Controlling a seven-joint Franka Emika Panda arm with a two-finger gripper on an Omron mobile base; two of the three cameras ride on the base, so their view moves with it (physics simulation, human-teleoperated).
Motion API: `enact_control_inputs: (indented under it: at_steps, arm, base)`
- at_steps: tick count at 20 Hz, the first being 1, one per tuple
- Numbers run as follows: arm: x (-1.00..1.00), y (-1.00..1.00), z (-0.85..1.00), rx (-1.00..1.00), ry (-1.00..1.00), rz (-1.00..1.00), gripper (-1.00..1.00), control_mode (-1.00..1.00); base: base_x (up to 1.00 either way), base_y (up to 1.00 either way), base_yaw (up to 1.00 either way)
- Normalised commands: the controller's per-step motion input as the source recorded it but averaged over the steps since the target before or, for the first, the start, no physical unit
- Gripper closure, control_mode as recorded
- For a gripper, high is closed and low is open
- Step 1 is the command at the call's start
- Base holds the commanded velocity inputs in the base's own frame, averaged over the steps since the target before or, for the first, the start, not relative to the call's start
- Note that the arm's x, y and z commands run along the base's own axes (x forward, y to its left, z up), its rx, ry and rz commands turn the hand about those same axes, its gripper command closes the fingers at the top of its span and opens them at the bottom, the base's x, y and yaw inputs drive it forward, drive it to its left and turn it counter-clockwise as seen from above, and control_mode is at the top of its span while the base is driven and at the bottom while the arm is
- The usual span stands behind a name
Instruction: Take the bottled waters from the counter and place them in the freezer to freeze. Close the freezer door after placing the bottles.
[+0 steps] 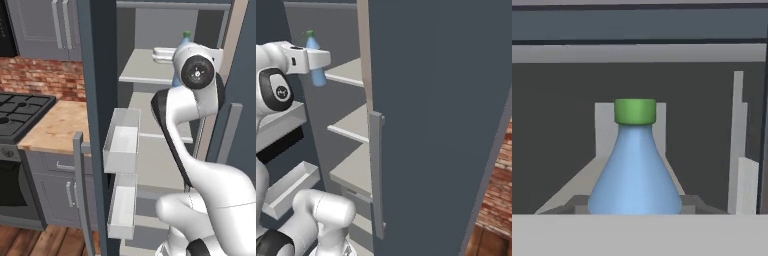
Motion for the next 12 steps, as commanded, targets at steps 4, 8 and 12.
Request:
enact_control_inputs:
  at_steps: [4, 8, 12]
  arm:
    - [0.25, -0.08, 0.00, 0.00, -0.02, 0.00, 1.00, -1.00]
    - [0.25, -0.04, 0.00, 0.00, -0.08, 0.00, 1.00, -1.00]
    - [0.29, 0.00, -0.01, 0.00, -0.08, 0.00, 1.00, -1.00]
  base:
    - [0.00, 0.00, 0.00]
    - [0.00, 0.00, 0.00]
    - [0.00, 0.00, 0.00]
